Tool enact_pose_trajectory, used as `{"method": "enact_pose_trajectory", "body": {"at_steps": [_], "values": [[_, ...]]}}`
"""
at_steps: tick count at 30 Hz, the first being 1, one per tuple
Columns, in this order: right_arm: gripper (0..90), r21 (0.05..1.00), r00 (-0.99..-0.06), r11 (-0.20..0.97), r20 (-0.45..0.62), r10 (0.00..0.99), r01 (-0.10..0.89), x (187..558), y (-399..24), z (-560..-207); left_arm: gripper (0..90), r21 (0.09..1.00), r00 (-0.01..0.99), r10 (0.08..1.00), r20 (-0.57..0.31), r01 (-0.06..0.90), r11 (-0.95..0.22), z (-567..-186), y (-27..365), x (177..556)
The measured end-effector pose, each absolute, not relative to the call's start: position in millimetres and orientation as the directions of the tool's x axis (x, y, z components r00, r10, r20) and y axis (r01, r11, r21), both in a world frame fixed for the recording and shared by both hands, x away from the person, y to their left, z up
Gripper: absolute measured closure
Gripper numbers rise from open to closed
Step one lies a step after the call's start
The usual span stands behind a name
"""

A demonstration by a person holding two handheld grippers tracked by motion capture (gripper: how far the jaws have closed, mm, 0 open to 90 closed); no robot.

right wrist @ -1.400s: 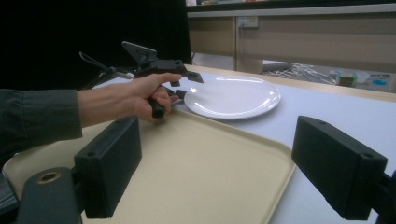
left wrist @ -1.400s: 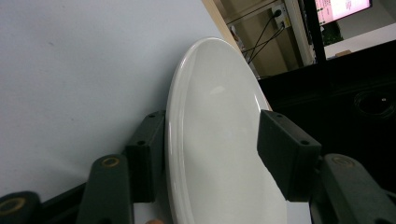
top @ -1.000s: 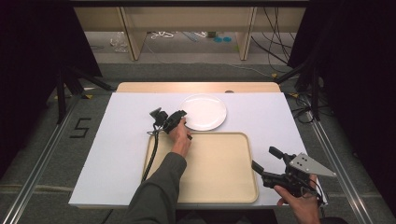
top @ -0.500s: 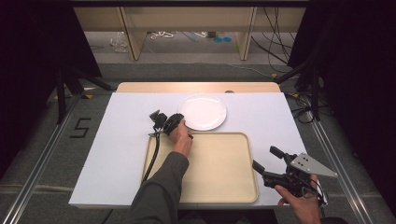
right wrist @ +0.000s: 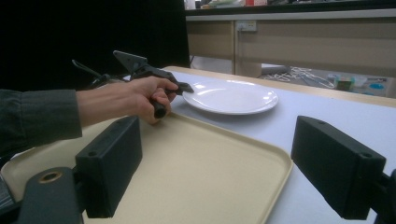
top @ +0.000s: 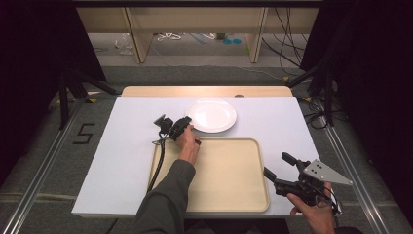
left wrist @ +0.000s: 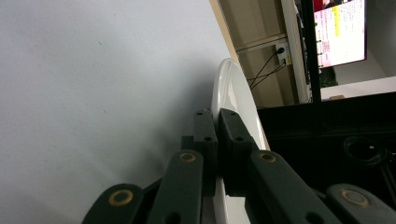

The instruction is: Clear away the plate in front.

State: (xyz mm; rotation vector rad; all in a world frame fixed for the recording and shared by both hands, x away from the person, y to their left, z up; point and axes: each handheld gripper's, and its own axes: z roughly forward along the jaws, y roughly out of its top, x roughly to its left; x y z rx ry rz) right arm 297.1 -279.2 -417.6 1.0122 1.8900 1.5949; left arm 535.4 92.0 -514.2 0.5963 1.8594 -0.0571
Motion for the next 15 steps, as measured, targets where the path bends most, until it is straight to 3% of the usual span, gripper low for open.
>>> {"method": "enact_pose_trajectory", "body": {"at_steps": [15], "values": [[17.9, 0.970, -0.621, 0.056, 0.108, 0.776, 0.238, 297, -279, -418, 85.8, 0.195, -0.211, 0.307, -0.928, 0.427, 0.883, -521, 105, 528]]}}
